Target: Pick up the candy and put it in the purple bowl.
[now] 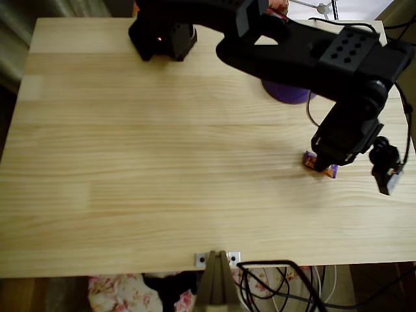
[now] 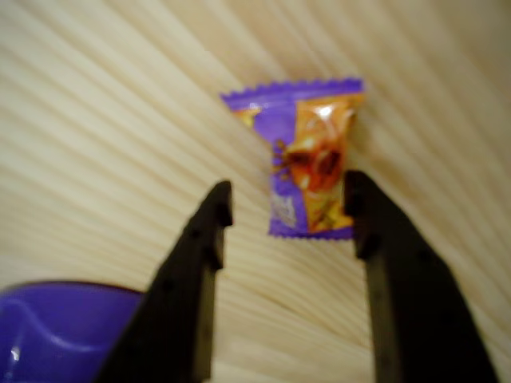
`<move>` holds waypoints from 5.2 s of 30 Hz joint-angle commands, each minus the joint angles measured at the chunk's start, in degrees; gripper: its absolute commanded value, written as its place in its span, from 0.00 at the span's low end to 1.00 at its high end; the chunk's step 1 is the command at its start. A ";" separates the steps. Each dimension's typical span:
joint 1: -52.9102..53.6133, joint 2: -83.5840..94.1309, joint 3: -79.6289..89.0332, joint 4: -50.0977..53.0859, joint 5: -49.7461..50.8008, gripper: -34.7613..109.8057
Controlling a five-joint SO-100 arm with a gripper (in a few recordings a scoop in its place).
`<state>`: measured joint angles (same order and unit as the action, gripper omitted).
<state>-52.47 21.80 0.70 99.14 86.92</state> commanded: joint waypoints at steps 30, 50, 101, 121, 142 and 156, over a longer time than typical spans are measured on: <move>0.70 7.82 -0.79 1.76 -3.87 0.24; 3.87 48.87 28.92 1.76 -15.38 0.24; -15.21 118.48 121.46 -30.23 -31.11 0.35; -27.33 115.84 128.14 -42.45 -25.40 0.39; 21.01 137.20 127.27 -28.39 -48.25 0.42; 39.20 154.42 136.23 -27.86 -62.67 0.24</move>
<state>-12.66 167.96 133.68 71.37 25.14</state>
